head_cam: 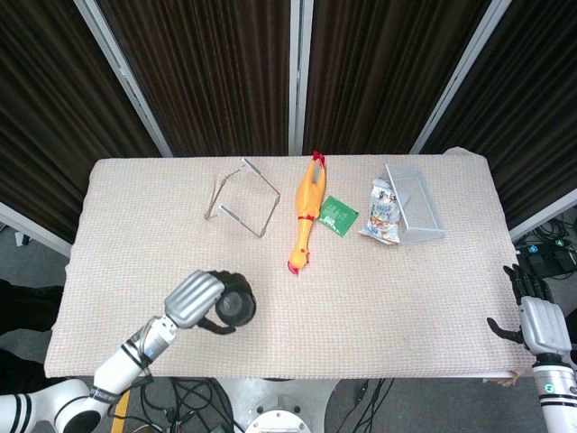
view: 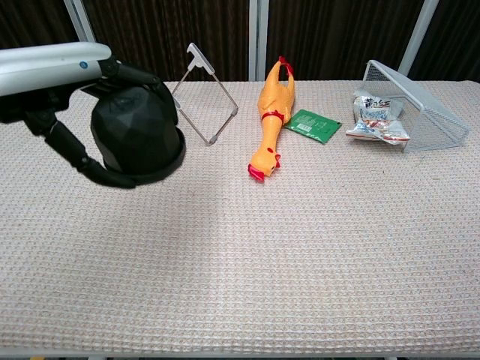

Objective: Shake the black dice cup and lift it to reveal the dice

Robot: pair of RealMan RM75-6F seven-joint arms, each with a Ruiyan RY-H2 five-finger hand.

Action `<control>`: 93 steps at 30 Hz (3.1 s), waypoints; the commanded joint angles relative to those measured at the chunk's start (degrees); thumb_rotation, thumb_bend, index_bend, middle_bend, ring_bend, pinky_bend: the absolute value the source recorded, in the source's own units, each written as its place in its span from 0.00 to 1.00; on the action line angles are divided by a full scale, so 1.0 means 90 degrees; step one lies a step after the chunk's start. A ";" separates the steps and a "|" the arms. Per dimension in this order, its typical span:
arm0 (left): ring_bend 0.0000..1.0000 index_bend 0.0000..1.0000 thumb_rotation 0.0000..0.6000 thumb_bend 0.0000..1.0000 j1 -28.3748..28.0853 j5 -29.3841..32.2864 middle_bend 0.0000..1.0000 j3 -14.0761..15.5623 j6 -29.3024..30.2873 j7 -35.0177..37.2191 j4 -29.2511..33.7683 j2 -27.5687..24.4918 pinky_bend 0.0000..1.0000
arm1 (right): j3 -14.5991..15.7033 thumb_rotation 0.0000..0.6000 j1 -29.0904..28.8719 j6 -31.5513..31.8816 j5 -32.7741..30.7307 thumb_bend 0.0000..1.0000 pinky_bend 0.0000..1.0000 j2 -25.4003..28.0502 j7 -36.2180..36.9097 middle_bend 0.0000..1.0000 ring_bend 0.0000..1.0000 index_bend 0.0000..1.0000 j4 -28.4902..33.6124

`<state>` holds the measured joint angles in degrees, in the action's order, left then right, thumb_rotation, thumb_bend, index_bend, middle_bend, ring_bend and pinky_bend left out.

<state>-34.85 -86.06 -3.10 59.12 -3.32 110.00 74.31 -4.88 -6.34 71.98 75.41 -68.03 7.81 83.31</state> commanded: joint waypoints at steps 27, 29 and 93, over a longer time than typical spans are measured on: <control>0.45 0.51 1.00 0.25 0.0374 0.0397 0.56 0.0327 0.0397 -0.0152 -0.0591 0.0801 0.50 | 0.0008 1.00 -0.0019 -0.0113 -0.0046 0.15 0.00 -0.0066 0.0088 0.00 0.00 0.00 -0.0132; 0.45 0.51 1.00 0.25 0.0421 0.0602 0.56 0.0284 0.0363 0.0020 -0.0916 0.0971 0.50 | 0.0002 1.00 -0.0018 -0.0124 -0.0058 0.15 0.00 -0.0066 0.0113 0.00 0.00 0.00 -0.0155; 0.00 0.09 1.00 0.09 -0.0334 0.0638 0.13 -0.0100 -0.0870 0.2243 -0.3817 0.2191 0.08 | -0.0045 1.00 -0.0057 -0.0183 -0.0123 0.16 0.00 -0.0046 0.0119 0.00 0.00 0.00 -0.0144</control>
<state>-37.79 -80.47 -3.87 51.44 16.76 75.61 94.12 -5.27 -6.86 70.33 74.29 -68.45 8.86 82.02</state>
